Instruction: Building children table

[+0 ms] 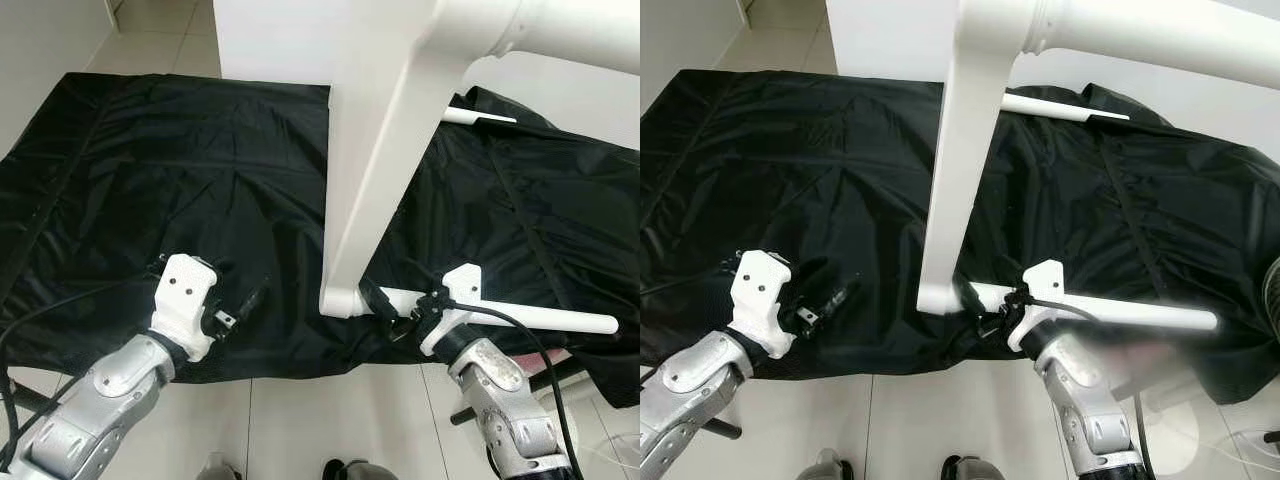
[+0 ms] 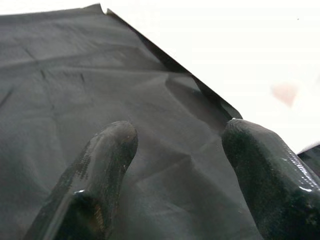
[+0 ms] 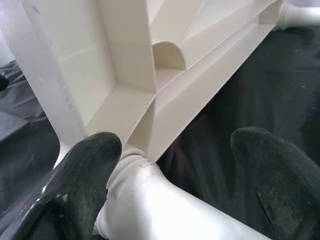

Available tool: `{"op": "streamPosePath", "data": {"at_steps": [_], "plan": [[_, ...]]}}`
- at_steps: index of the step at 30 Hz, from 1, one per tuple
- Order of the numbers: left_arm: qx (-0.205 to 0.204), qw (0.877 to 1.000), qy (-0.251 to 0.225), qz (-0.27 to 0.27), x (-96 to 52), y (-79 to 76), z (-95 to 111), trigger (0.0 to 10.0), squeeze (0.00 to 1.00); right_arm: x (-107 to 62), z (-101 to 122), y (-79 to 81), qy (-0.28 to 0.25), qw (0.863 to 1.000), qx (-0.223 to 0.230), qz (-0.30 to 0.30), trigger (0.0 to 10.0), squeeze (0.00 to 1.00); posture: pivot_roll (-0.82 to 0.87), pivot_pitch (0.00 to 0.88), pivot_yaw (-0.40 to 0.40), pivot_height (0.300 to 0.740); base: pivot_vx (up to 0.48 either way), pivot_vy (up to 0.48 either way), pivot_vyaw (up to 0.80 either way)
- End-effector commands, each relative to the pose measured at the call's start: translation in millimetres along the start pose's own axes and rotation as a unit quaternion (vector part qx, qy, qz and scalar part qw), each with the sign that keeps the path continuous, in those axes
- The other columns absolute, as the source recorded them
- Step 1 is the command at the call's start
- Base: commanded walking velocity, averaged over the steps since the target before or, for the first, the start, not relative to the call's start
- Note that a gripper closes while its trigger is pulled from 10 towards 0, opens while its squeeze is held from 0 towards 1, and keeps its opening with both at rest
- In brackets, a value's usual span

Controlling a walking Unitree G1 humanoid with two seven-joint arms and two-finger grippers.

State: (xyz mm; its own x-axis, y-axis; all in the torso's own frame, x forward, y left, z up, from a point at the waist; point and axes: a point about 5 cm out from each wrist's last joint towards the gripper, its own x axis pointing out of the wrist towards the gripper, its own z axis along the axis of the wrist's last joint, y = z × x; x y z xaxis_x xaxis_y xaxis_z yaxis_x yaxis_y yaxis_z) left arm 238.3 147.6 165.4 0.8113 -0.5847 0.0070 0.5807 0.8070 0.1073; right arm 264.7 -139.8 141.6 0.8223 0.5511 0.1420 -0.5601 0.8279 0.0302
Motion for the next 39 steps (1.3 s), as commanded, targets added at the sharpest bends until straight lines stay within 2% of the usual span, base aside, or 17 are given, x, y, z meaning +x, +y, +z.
{"op": "streamPosePath", "data": {"at_steps": [1, 17, 23, 28, 29, 30, 35, 36, 39], "plan": [[0.0, 0.982, 0.003, -0.19, -3.7, -22.7, 2.4, 10.0, 0.0, 2.1, -5.4, 2.7, 0.016, 1.0, 0.003, 0.01, 10.0, 0.0, 0.04, 0.131, -0.05, 0.74, 0.0, 0.0, 0.0], [-0.001, 0.978, 0.012, -0.209, -4.5, -29.8, 2.5, 10.0, 0.0, 19.2, -15.0, 15.8, 0.019, 0.999, 0.021, 0.034, 10.0, 0.0, 0.06, 0.128, -0.046, 0.74, 0.0, 0.0, 0.0], [-0.012, 0.97, 0.034, -0.241, -12.5, -33.0, 2.2, 10.0, 0.0, 27.3, -18.4, 20.7, 0.017, 0.999, 0.026, 0.042, 10.0, 0.0, 0.06, 0.128, -0.047, 0.74, 0.0, 0.0, 0.0], [-0.035, 0.955, 0.059, -0.289, -21.9, -44.1, 1.7, 10.0, 0.0, 34.6, -21.7, 26.8, 0.015, 0.998, 0.03, 0.045, 10.0, 0.0, 0.07, 0.127, -0.046, 0.74, 0.0, 0.0, 0.0], [-0.035, 0.955, 0.059, -0.289, -21.9, -44.1, 1.7, 10.0, 0.0, 34.6, -21.7, 26.8, 0.015, 0.998, 0.03, 0.045, 10.0, 0.0, 0.07, 0.127, -0.046, 0.74, 0.0, 0.0, 0.0], [-0.034, 0.946, 0.077, -0.312, -27.2, -49.6, -1.6, 10.0, 0.0, 41.7, -21.8, 29.6, 0.01, 0.998, 0.034, 0.046, 10.0, 0.0, 0.07, 0.126, -0.044, 0.74, 0.0, 0.0, 0.0], [-0.033, 0.944, 0.082, -0.318, -28.6, -50.8, -2.5, 10.0, 0.0, 43.9, -21.9, 30.4, 0.008, 0.998, 0.035, 0.046, 10.0, 0.0, 0.07, 0.126, -0.044, 0.74, 0.0, 0.0, 0.0], [-0.031, 0.942, 0.09, -0.322, -30.5, -50.9, -3.6, 10.0, 0.0, 50.8, -22.1, 31.8, 0.004, 0.998, 0.037, 0.047, 10.0, 0.0, 0.07, 0.128, -0.044, 0.74, 0.0, 0.0, 0.0], [-0.031, 0.943, 0.093, -0.319, -30.8, -49.9, -3.8, 10.0, 0.0, 56.4, -21.6, 32.7, 0.0, 0.998, 0.039, 0.049, 10.0, 0.0, 0.08, 0.128, -0.045, 0.74, 0.0, 0.0, 0.0]]}}
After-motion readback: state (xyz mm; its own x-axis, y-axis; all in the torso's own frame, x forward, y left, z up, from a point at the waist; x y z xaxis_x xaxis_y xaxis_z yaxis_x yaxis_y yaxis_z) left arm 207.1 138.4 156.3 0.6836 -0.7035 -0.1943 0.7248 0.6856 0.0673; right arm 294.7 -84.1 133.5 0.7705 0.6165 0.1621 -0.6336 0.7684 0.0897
